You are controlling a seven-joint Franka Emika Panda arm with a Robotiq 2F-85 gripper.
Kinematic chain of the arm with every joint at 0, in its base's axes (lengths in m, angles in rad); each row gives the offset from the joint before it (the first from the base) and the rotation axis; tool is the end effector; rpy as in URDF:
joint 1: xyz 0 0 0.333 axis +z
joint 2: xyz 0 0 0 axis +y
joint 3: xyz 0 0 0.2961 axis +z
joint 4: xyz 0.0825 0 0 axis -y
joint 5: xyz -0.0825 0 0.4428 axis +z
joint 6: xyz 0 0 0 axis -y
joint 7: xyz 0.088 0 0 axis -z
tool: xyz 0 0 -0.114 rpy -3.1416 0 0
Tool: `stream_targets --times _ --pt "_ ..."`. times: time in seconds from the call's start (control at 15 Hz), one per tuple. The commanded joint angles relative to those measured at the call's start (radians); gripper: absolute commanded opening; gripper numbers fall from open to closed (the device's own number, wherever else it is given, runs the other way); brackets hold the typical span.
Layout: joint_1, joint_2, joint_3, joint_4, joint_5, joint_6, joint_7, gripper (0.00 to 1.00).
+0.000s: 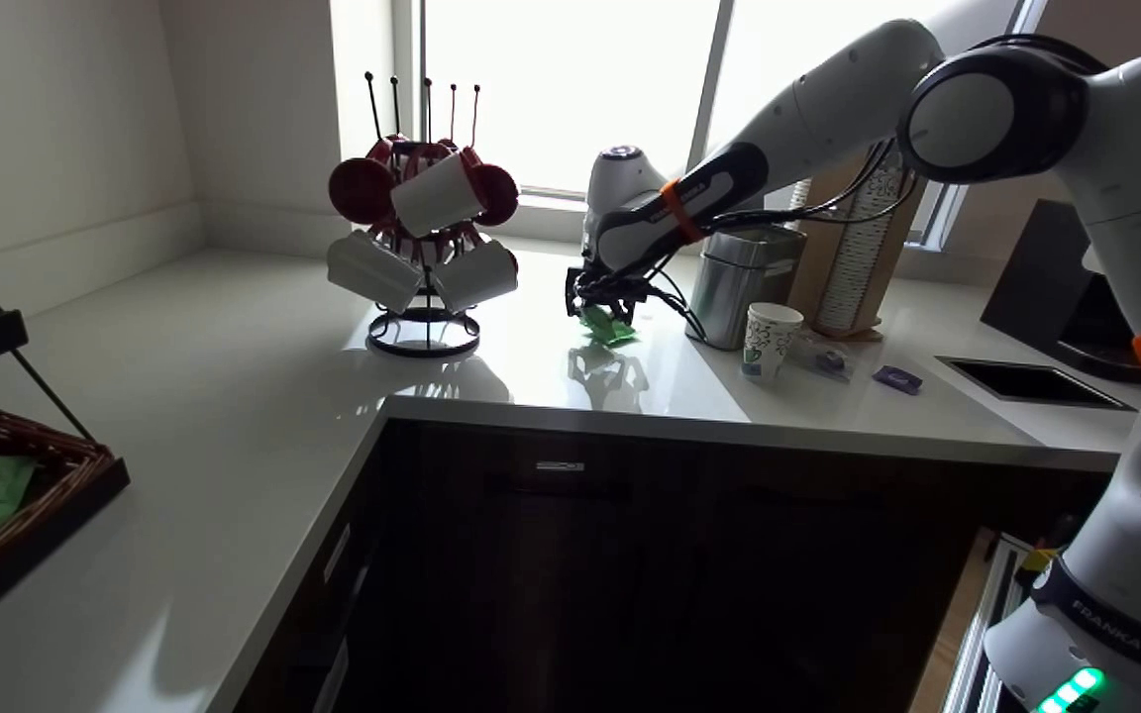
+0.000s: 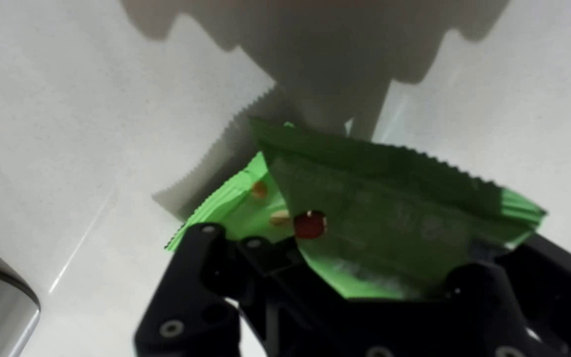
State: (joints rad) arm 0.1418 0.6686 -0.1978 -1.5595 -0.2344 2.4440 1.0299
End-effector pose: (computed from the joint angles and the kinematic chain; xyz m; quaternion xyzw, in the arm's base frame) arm 0.7605 -0.0254 0.2248 0.8928 -0.4130 0.1635 0.0747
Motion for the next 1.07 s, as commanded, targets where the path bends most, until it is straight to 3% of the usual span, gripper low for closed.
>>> stream_targets --times 0.0,0.6,1.0 --pt "-0.020 -0.007 0.017 -0.011 0.039 -0.044 -0.048 0.00" --pt "-0.034 -0.117 0.009 -0.102 0.054 -0.034 -0.069 0.00" --pt "-0.036 -0.260 0.000 -0.231 0.025 -0.030 -0.086 0.00"
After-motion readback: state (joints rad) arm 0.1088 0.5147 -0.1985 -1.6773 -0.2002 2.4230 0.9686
